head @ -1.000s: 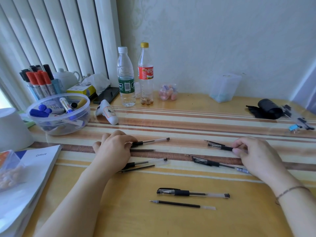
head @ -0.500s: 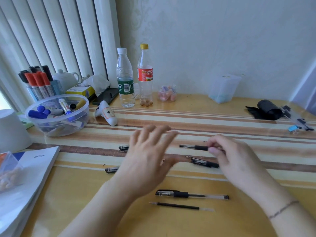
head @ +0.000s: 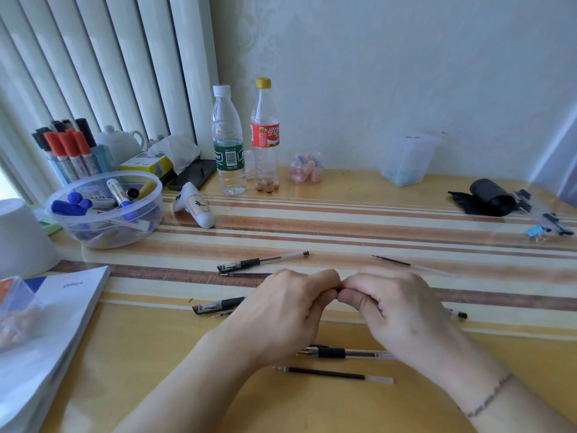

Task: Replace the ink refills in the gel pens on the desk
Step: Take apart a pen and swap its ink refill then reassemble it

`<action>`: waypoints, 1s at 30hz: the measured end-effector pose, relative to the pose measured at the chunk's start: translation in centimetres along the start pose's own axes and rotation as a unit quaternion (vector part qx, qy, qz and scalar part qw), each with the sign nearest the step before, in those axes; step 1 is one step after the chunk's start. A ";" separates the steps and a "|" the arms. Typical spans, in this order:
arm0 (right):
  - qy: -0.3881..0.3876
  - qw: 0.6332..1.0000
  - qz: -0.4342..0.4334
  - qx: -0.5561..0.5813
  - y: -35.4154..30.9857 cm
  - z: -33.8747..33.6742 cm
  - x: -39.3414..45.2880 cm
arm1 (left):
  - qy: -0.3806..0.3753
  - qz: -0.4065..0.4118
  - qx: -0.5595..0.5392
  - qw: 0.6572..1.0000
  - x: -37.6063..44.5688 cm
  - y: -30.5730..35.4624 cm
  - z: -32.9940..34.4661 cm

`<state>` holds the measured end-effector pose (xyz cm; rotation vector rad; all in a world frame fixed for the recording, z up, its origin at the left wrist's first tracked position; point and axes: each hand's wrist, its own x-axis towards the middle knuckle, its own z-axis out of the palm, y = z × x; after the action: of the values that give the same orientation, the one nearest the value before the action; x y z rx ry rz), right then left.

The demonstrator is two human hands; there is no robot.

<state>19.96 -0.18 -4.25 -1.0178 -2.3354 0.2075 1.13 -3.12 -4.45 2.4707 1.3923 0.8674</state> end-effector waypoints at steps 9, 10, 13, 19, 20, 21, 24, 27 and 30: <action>0.012 0.998 -0.045 -0.030 -0.1 -0.8 0.1 | -0.004 -0.030 -0.055 0.998 -0.1 -0.6 -0.4; 0.007 0.999 -0.042 -0.029 0.0 -1.0 0.2 | 0.000 -0.024 -0.055 0.998 -0.2 -0.5 -0.4; -0.011 1.000 -0.009 -0.022 0.3 -1.5 0.1 | 0.034 -0.007 -0.038 0.999 -0.1 -0.4 -0.5; -0.002 1.000 0.006 -0.024 0.5 -1.7 -0.3 | 0.072 -0.005 -0.026 0.997 0.2 -0.5 -0.4; 0.015 1.000 0.003 -0.026 0.4 -1.6 -0.3 | 0.081 -0.011 -0.043 0.996 0.2 -0.4 -0.4; 0.034 0.999 0.001 -0.026 0.3 -1.5 -0.3 | 0.089 -0.021 -0.059 0.994 0.2 -0.3 -0.4; 0.094 0.995 -0.001 -0.017 -0.1 -1.3 -0.3 | 0.104 -0.043 -0.098 0.989 0.1 -0.2 -0.3; 0.133 0.991 -0.013 -0.017 -0.5 -1.4 -0.2 | 0.103 -0.054 -0.140 0.983 0.1 -0.2 -0.3; 0.072 0.997 0.005 0.001 -0.6 -2.0 -0.2 | 0.106 -0.061 -0.157 0.980 0.1 -0.6 -0.3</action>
<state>20.78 -0.96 -2.52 -1.0092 -2.2007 0.1370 0.56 -2.76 -4.37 2.0859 1.3334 1.2438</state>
